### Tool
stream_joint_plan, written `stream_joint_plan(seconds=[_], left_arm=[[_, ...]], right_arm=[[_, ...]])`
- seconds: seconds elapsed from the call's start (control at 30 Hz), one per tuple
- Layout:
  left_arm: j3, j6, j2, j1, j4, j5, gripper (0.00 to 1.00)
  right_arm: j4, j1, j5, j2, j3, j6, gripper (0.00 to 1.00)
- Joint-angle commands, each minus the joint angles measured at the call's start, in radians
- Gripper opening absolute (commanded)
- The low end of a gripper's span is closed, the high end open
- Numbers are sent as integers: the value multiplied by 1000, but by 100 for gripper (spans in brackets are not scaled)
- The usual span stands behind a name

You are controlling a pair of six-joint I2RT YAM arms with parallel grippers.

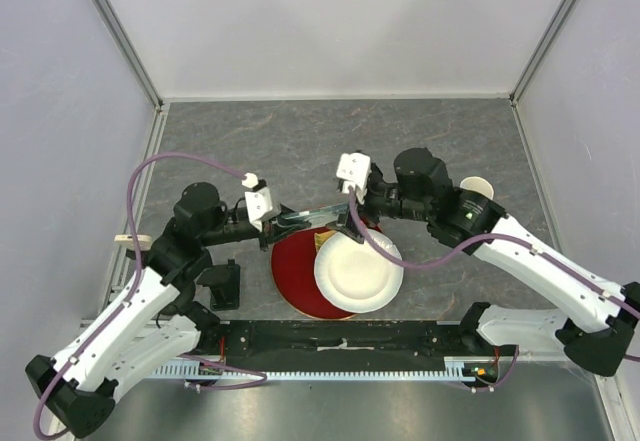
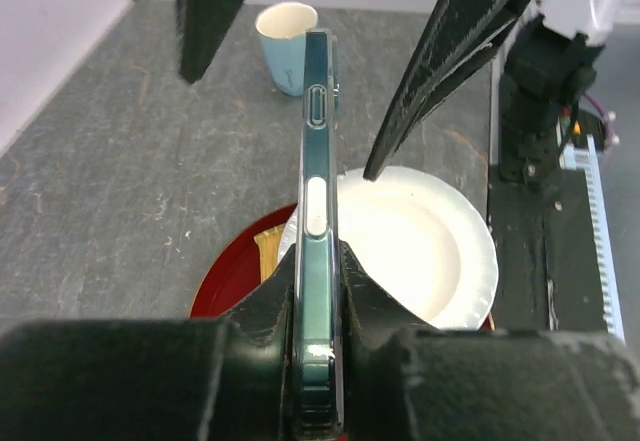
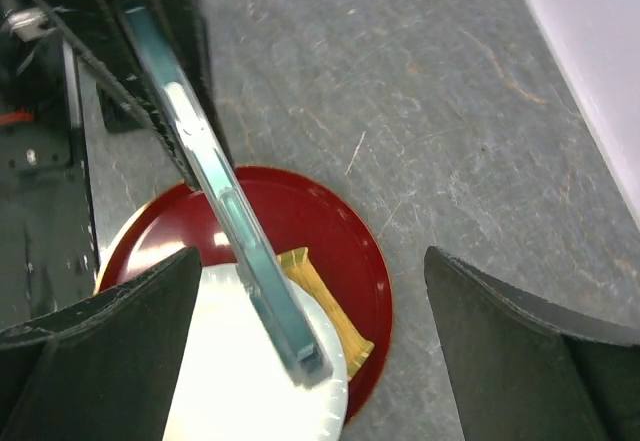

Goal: Place the phone on the phone stand

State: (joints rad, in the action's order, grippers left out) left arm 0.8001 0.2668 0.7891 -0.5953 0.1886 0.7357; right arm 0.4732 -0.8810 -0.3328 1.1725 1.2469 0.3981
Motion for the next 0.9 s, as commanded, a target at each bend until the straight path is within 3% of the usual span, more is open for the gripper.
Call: stream_joint_plan(seconds=[0.0, 0.13, 0.23, 0.33, 0.53, 0.63, 0.77, 0.87], left_arm=[[-53, -257, -103, 5, -325, -151, 2], [-128, -484, -178, 8, -470, -299, 2], [-205, -657, -237, 8, -654, -372, 2], [-274, -788, -263, 8, -826, -357, 2], [-291, -954, -231, 8, -1020, -343, 2], [-300, -1015, -220, 8, -1075, -361, 2], [-295, -1037, -208, 8, -1091, -354, 2], [-311, -1067, -197, 8, -1127, -358, 2]], right_arm=[[-198, 13, 104, -74, -69, -284, 98], [-341, 27, 158, -158, -150, -395, 98], [-568, 69, 140, -221, -251, -592, 98], [-802, 137, 31, -206, -322, -821, 98], [-1220, 206, -212, -113, -376, -1086, 96], [-1243, 206, -282, -62, -327, -1116, 91], [-1433, 208, -334, -31, -330, -1216, 85], [-1482, 208, -341, -5, -320, -1260, 74]])
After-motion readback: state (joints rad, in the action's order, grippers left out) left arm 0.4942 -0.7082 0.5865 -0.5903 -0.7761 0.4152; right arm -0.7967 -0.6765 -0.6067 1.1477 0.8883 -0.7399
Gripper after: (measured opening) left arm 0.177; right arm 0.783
